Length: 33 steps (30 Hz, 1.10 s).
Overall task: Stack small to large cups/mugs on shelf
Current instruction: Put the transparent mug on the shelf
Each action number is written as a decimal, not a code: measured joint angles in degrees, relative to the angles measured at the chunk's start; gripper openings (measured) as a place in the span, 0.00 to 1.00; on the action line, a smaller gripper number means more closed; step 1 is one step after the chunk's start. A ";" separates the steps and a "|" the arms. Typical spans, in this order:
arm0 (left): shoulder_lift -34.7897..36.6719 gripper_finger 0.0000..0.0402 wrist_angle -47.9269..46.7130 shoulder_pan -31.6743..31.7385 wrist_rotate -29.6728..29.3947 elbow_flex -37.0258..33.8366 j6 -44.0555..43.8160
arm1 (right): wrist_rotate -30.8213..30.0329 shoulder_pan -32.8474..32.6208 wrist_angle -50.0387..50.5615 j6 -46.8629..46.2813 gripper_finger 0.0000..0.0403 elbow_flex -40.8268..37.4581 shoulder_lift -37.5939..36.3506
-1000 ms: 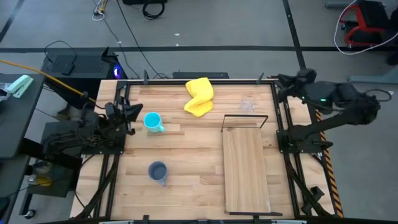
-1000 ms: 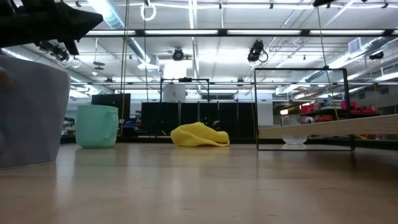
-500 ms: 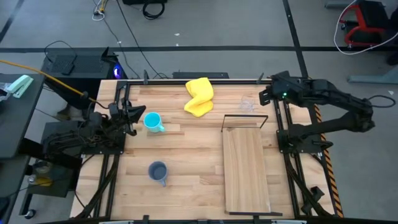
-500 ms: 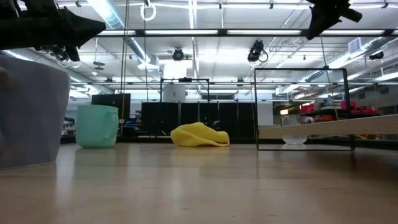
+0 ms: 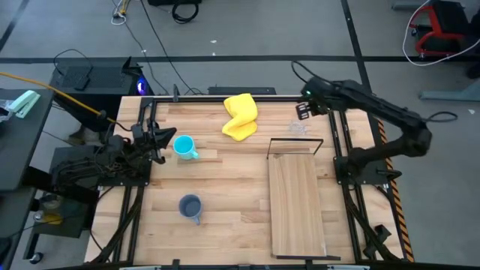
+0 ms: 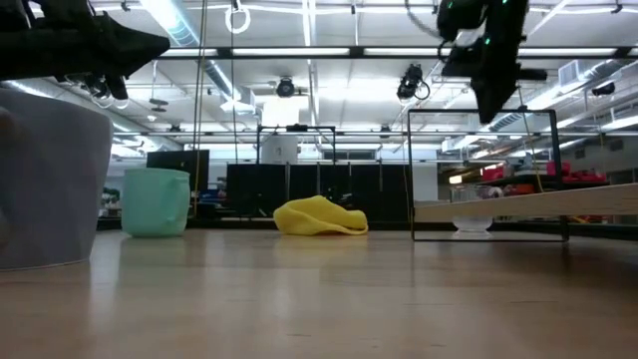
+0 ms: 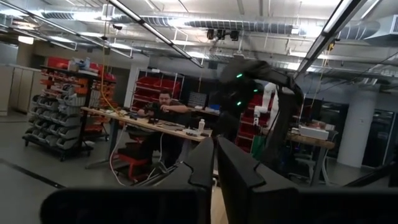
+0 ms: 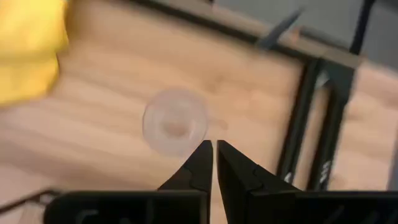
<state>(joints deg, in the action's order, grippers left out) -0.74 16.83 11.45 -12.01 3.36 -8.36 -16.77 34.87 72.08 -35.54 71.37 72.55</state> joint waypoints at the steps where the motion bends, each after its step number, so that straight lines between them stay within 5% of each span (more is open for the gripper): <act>1: 0.00 0.07 -0.40 0.00 0.00 0.00 0.00 | 2.30 1.21 0.00 0.63 0.09 0.00 1.69; 5: -0.01 0.06 -1.02 0.01 0.00 0.00 0.00 | 7.72 3.47 0.16 2.66 0.14 0.00 7.41; 17: -0.01 0.07 -1.04 -0.01 0.00 0.00 -0.02 | 7.55 4.93 0.24 4.38 0.29 0.00 14.57; 33: -0.01 0.07 -1.92 0.00 0.00 0.00 -1.51 | 6.52 5.61 -7.10 3.51 0.30 -4.69 15.58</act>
<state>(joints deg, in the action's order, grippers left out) -0.75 14.91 11.45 -12.01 3.36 -9.87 -10.25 40.48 64.98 -32.03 66.68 88.13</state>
